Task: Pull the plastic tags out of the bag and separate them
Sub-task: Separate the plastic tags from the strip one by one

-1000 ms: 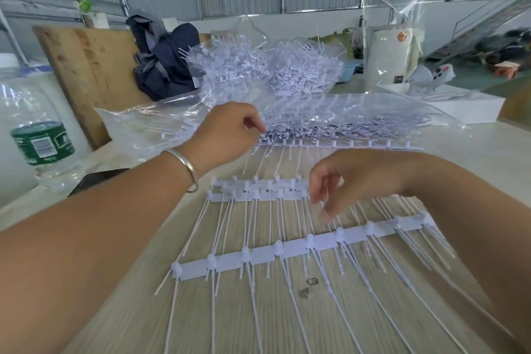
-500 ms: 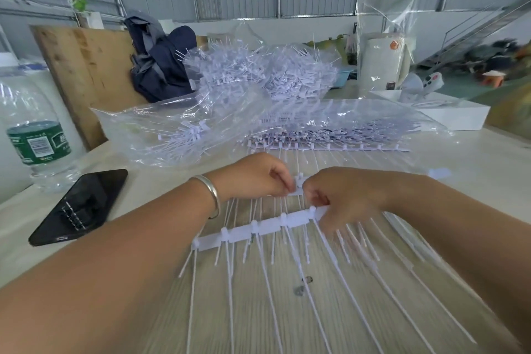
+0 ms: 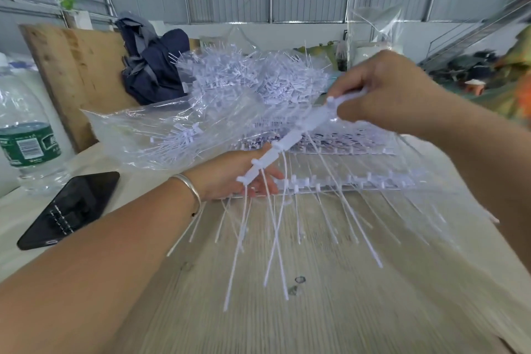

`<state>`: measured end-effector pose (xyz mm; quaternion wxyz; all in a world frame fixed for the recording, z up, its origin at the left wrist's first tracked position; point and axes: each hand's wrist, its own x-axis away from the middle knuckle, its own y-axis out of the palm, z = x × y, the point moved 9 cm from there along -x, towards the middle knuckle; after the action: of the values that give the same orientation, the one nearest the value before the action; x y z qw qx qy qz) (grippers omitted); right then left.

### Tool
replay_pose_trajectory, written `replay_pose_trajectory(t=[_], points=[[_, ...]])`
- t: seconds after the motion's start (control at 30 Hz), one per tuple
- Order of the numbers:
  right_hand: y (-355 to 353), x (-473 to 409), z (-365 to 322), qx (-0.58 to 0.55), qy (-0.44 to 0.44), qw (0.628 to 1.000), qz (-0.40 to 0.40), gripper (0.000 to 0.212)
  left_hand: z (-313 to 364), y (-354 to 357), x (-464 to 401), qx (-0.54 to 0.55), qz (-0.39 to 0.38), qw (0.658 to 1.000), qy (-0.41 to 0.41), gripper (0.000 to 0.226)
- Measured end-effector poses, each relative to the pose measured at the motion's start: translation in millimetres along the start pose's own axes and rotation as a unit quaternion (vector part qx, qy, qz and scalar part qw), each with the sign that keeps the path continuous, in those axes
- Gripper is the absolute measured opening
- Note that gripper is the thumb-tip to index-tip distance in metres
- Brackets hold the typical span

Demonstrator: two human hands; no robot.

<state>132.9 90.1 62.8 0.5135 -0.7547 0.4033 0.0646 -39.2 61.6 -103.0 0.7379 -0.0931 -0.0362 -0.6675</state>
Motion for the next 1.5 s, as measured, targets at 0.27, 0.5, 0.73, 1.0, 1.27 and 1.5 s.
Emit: replay_pose_trajectory(t=[0.27, 0.5, 0.73, 1.0, 1.27, 1.5], points=[[-37, -7, -25, 0.027, -0.016, 0.997, 0.066, 0.02, -11, -7, -7, -0.106, 0.053, 0.993, -0.012, 0.045], [-74, -7, -28, 0.071, 0.011, 0.979, 0.191, 0.026, -11, -7, -13, -0.087, 0.039, 0.995, -0.005, 0.044], [-22, -16, -23, 0.273, -0.101, 0.946, 0.14, 0.005, 10, -30, -21, 0.081, 0.147, 0.983, 0.075, 0.051], [84, -15, 86, 0.393, -0.04, 0.918, -0.04, 0.013, 1, -36, -20, 0.185, 0.162, 0.964, 0.101, 0.077], [81, 3, 131, 0.339, 0.088, 0.936, -0.025, 0.018, -13, -50, -16, 0.072, 0.215, 0.969, 0.094, 0.041], [83, 11, 137, 0.178, 0.11, 0.977, 0.043, 0.028, -8, -50, -12, -0.009, 0.22, 0.967, 0.13, 0.009]])
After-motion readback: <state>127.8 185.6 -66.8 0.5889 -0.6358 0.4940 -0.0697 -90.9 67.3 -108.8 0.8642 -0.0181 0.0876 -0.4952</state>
